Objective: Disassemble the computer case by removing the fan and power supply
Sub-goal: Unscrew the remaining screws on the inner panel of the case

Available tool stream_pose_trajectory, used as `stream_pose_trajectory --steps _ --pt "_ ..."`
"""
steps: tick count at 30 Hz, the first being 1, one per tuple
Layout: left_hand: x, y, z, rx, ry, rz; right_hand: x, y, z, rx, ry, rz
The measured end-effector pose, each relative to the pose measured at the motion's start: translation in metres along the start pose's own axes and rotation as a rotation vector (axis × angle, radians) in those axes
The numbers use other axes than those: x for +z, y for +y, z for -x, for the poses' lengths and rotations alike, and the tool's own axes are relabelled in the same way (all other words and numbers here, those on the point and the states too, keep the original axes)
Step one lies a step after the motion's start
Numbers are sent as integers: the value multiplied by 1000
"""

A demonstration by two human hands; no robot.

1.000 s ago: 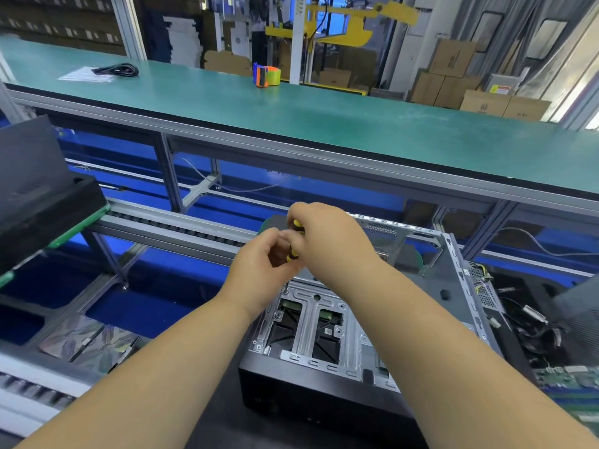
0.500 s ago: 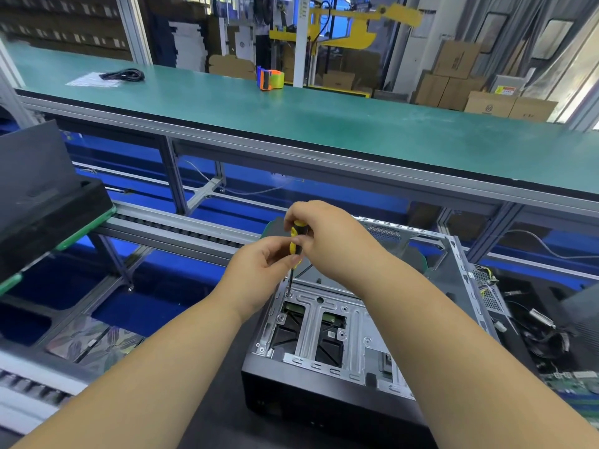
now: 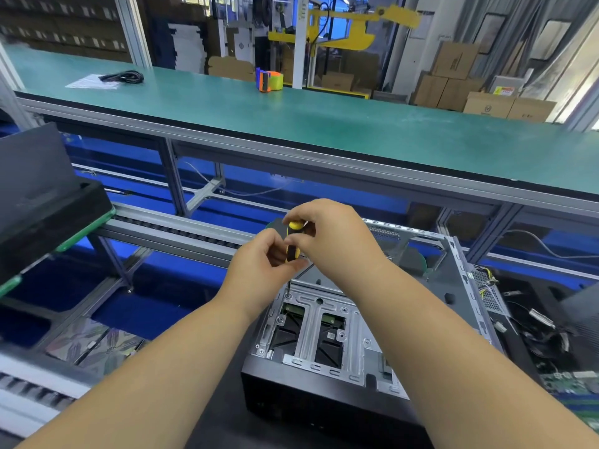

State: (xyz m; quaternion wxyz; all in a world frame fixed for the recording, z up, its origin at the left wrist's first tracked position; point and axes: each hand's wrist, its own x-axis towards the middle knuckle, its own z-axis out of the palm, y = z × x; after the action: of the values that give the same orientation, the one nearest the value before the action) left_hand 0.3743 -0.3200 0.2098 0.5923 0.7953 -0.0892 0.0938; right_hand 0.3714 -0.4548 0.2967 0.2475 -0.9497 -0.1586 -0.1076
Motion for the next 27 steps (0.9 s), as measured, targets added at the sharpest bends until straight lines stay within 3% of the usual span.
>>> stream_pose_trajectory --steps 8,16,22,27 --pt "-10 -2 1 -26 -234 178 -12 3 -3 27 -147 -40" --pt "-11 -3 1 -29 -122 129 -14 4 3 -30 -173 -92" --pt "-5 -3 1 2 -68 78 -3 9 4 20 5 -16" --pt "3 0 3 44 2 6 -1 5 4 22 38 -43"
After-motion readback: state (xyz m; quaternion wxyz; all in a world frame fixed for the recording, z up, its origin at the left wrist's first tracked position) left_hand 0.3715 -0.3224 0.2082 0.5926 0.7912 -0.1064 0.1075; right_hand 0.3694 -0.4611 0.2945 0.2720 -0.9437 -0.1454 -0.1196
